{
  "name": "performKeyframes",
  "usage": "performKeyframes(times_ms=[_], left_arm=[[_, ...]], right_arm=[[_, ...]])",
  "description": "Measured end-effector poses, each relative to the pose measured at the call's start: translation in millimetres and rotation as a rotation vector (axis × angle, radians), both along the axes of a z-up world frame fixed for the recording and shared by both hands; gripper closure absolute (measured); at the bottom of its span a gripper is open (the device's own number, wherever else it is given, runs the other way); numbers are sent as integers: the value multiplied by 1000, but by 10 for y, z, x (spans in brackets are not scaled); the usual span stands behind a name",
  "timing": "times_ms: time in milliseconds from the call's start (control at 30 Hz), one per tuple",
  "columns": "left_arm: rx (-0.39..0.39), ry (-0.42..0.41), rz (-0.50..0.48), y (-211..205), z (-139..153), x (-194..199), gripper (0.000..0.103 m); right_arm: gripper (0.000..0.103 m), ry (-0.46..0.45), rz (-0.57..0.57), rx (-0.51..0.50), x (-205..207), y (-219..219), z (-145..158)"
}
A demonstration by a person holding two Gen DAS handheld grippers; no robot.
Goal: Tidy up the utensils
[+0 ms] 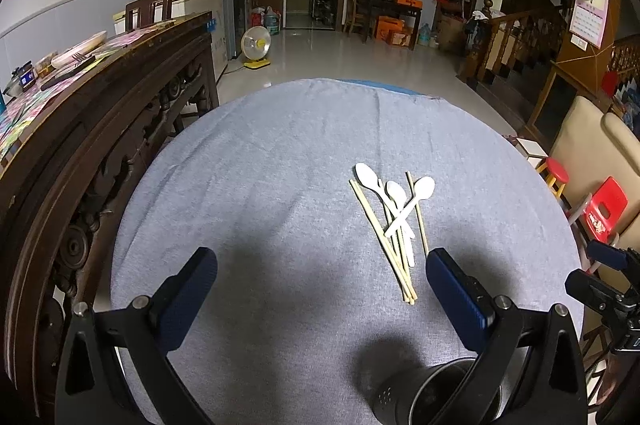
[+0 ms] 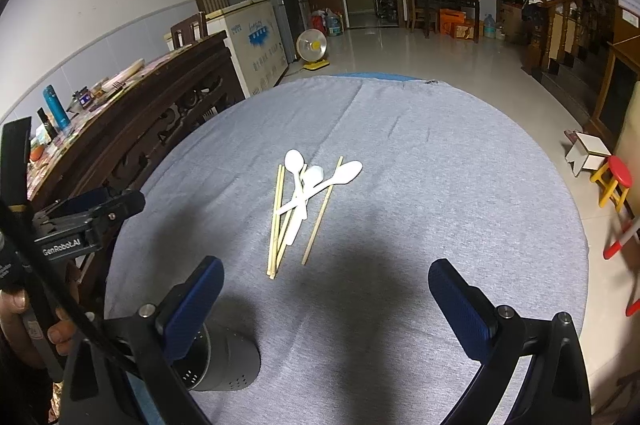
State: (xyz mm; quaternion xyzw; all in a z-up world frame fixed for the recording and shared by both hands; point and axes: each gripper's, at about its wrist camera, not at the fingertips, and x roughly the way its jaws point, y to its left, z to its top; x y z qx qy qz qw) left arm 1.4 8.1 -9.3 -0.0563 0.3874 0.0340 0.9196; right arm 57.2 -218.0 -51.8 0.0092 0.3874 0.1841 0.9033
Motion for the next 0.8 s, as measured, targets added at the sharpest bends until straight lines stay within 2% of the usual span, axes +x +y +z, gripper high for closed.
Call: performKeyframes(times_ms=[467, 800], left_arm=[[5, 6, -5, -31, -21, 9, 0], [3, 6, -13, -48, -16, 15, 0]], right_arm=[[0, 26, -20, 27, 36, -63, -48], [0, -1, -23, 1, 22, -36, -6]])
